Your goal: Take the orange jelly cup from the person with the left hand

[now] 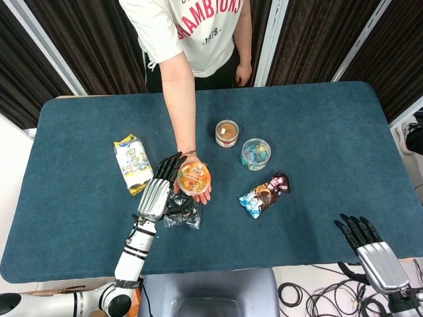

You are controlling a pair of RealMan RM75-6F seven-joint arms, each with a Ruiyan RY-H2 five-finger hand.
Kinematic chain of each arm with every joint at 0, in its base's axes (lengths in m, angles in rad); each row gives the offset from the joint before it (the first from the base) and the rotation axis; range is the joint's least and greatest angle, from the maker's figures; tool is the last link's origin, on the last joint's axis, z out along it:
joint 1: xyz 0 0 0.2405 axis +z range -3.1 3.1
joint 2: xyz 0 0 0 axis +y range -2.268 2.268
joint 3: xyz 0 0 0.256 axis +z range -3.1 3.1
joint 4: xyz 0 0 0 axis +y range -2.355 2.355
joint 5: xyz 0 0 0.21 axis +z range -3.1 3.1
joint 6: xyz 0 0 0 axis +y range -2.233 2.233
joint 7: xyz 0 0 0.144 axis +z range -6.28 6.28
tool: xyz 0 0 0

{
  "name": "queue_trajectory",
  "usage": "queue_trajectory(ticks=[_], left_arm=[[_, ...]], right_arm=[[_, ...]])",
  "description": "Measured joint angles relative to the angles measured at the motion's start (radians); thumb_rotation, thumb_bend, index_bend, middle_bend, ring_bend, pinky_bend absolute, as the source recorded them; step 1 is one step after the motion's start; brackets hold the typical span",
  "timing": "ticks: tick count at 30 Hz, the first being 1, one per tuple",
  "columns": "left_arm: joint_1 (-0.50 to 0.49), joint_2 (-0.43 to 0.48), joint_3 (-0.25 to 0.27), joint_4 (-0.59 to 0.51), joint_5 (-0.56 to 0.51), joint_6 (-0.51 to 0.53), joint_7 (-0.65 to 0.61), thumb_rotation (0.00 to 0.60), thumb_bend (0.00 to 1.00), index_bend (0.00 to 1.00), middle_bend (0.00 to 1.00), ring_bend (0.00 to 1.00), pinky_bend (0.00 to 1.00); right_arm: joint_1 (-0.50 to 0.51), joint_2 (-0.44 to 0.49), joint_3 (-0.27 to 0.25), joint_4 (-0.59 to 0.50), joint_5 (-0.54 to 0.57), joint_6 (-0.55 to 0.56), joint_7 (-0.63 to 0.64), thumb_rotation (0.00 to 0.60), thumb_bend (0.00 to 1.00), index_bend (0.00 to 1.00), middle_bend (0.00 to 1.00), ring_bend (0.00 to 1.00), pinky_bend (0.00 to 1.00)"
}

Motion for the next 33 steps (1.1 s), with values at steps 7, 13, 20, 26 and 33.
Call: queue_trajectory(ticks=[7,13,20,26,33], left_arm=[[-0.017,-0.020,0.005,0.029,-0.006,-0.006,-0.022,0.600,0.30,0.00,0.00,0.00,0.07],[-0.042,-0.062,-0.004,0.086,-0.022,-0.013,-0.042,0.600,0.30,0.00,0.02,0.00,0.08],[-0.075,-0.122,-0.012,0.173,-0.029,-0.021,-0.077,0.600,0.30,0.02,0.06,0.04,0.15],[-0.093,-0.166,-0.011,0.246,-0.011,-0.006,-0.099,0.600,0.30,0.19,0.16,0.17,0.29],[-0.123,-0.235,-0.030,0.366,0.005,0.020,-0.139,0.600,0.30,0.32,0.25,0.27,0.40]], right_arm=[[0.000,0.002,-0.001,0.000,0.002,-0.003,-0.001,0.600,0.21,0.00,0.00,0.00,0.00],[0.000,0.011,0.000,0.005,0.005,0.005,0.032,0.600,0.21,0.00,0.00,0.00,0.00],[0.001,0.022,0.000,0.012,0.002,0.015,0.065,0.600,0.21,0.00,0.00,0.00,0.00],[0.001,0.028,0.000,0.018,0.002,0.019,0.085,0.600,0.21,0.00,0.00,0.00,0.00],[-0.001,0.032,-0.001,0.023,-0.002,0.027,0.100,0.600,0.21,0.00,0.00,0.00,0.00]])
